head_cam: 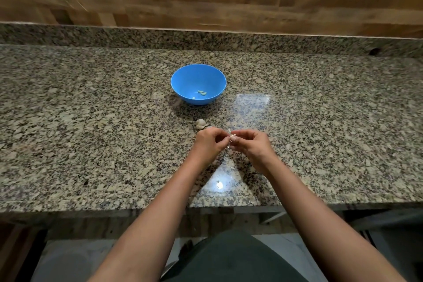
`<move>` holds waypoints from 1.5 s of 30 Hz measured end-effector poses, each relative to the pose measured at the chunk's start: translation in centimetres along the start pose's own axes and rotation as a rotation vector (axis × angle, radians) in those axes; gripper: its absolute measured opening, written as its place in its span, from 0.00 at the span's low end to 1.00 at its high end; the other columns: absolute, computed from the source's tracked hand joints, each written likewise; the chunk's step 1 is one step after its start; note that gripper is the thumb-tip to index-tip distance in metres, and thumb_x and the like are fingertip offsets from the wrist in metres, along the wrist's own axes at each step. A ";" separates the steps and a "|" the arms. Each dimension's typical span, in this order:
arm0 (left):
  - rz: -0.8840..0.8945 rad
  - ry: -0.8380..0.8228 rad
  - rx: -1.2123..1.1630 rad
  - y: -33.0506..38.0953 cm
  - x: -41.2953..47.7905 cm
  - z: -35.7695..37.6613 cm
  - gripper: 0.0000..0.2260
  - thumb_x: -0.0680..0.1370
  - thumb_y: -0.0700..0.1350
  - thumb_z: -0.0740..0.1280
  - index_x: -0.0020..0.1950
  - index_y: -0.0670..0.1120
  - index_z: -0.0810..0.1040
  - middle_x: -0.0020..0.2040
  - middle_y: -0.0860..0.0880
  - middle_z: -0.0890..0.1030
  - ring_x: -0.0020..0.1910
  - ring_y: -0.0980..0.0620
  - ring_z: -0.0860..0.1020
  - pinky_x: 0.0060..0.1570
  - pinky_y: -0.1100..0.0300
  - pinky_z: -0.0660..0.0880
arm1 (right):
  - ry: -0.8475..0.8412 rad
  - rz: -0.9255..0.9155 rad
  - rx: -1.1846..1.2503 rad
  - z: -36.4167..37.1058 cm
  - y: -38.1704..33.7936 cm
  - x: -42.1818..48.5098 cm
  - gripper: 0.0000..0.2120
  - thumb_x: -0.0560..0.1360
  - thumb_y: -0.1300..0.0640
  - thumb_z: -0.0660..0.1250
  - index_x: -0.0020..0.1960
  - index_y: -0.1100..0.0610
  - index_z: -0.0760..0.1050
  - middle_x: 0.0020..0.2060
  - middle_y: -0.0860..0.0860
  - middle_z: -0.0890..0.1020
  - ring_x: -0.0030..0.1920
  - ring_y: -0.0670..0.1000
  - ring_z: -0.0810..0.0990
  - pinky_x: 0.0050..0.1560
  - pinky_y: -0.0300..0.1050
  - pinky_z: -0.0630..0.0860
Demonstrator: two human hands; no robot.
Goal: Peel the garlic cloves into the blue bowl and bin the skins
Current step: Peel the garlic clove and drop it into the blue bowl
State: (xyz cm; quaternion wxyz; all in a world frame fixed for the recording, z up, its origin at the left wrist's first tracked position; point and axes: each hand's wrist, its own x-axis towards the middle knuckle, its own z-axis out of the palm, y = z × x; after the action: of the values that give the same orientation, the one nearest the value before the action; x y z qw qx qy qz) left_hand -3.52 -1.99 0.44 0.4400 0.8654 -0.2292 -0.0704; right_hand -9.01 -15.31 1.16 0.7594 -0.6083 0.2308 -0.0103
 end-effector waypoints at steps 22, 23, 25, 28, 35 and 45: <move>-0.293 -0.121 -0.708 -0.1 -0.1 0.1 0.03 0.76 0.34 0.66 0.44 0.39 0.79 0.36 0.45 0.81 0.31 0.55 0.78 0.34 0.66 0.77 | -0.033 0.074 0.182 0.2 -0.4 -0.7 0.04 0.74 0.71 0.62 0.46 0.67 0.76 0.37 0.59 0.81 0.34 0.51 0.82 0.37 0.39 0.81; -0.296 -0.117 -0.706 -0.1 -0.1 0.1 0.03 0.76 0.34 0.66 0.44 0.39 0.79 0.37 0.45 0.81 0.32 0.55 0.78 0.34 0.66 0.77 | -0.014 0.071 0.184 0.3 -0.4 -0.7 0.04 0.74 0.71 0.63 0.47 0.68 0.76 0.38 0.60 0.80 0.34 0.51 0.82 0.37 0.39 0.81; -0.306 -0.104 -0.704 -0.1 -0.1 0.2 0.02 0.76 0.35 0.67 0.45 0.38 0.79 0.38 0.44 0.81 0.34 0.54 0.79 0.35 0.66 0.76 | 0.033 0.057 0.187 0.6 -0.4 -0.7 0.06 0.73 0.71 0.64 0.50 0.69 0.74 0.40 0.60 0.80 0.36 0.53 0.81 0.37 0.39 0.81; -0.315 -0.103 -0.717 0.0 -0.1 0.2 0.04 0.75 0.36 0.68 0.48 0.37 0.79 0.41 0.44 0.82 0.38 0.53 0.81 0.37 0.66 0.77 | 0.054 0.037 0.213 0.9 -0.6 -0.8 0.07 0.73 0.71 0.65 0.51 0.69 0.74 0.41 0.60 0.80 0.36 0.53 0.82 0.38 0.39 0.81; -0.290 -0.101 -0.721 0.2 -0.1 0.1 0.04 0.73 0.35 0.70 0.47 0.39 0.81 0.42 0.44 0.83 0.41 0.51 0.80 0.43 0.62 0.79 | 0.073 0.059 0.277 0.8 -0.7 -0.9 0.10 0.73 0.71 0.65 0.54 0.71 0.74 0.41 0.60 0.80 0.37 0.52 0.82 0.38 0.40 0.81; -0.271 -0.079 -0.682 0.6 0.1 0.0 0.04 0.74 0.33 0.68 0.46 0.40 0.81 0.41 0.45 0.82 0.39 0.54 0.79 0.41 0.65 0.77 | 0.121 0.105 0.354 1.1 -1.2 -1.0 0.02 0.73 0.71 0.65 0.44 0.67 0.75 0.39 0.59 0.80 0.37 0.53 0.80 0.38 0.40 0.81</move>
State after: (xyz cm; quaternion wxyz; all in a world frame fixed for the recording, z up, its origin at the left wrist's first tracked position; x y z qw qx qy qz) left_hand -3.65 -2.37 0.93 0.6806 0.6882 -0.0925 -0.2336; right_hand -9.15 -14.31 2.76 0.8386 -0.4507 0.3023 -0.0476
